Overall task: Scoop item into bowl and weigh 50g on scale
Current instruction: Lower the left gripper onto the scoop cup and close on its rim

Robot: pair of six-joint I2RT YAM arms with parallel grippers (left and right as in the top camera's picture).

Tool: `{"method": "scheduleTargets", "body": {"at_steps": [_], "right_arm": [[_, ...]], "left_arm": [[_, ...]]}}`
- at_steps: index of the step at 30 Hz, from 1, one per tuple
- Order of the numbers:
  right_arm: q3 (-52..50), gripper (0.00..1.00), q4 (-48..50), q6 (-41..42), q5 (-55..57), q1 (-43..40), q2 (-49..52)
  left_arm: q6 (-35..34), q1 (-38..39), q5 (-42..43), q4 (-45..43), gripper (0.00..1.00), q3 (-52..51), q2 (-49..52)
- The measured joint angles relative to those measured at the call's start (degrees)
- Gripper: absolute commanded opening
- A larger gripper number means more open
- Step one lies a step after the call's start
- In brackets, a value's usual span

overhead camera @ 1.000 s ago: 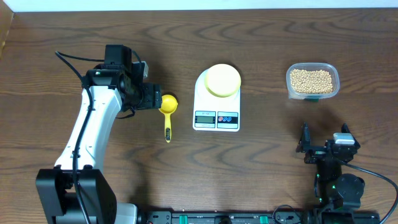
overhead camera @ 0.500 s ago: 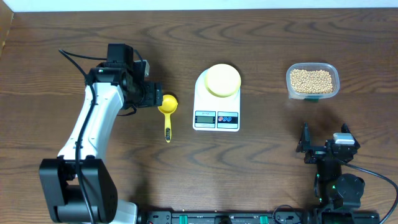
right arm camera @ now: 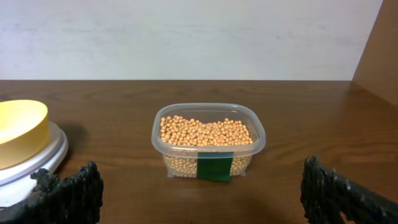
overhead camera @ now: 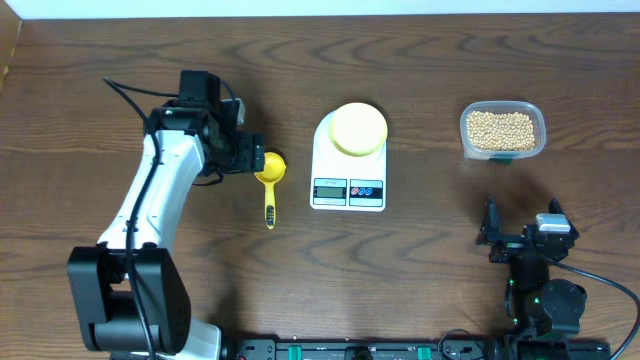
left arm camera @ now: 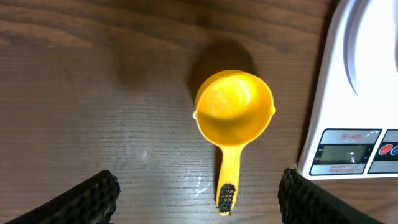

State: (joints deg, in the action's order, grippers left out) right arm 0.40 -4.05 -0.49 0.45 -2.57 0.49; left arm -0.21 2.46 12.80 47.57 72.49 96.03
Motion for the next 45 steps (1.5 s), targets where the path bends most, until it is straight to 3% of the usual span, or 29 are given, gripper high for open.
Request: {"method": "scheduleTargets", "body": {"at_steps": [19,45], "right_arm": [[-0.02,0.99,0.0,0.0,0.0,0.0,0.0],[0.0,0.99,0.0,0.0,0.0,0.0,0.0]], "left_arm": [[0.48,1.4,-4.13,-7.04,0.84,0.0,8.26],[1.51,1.4,-4.15,-9.27,0.84,0.0,14.82]]}}
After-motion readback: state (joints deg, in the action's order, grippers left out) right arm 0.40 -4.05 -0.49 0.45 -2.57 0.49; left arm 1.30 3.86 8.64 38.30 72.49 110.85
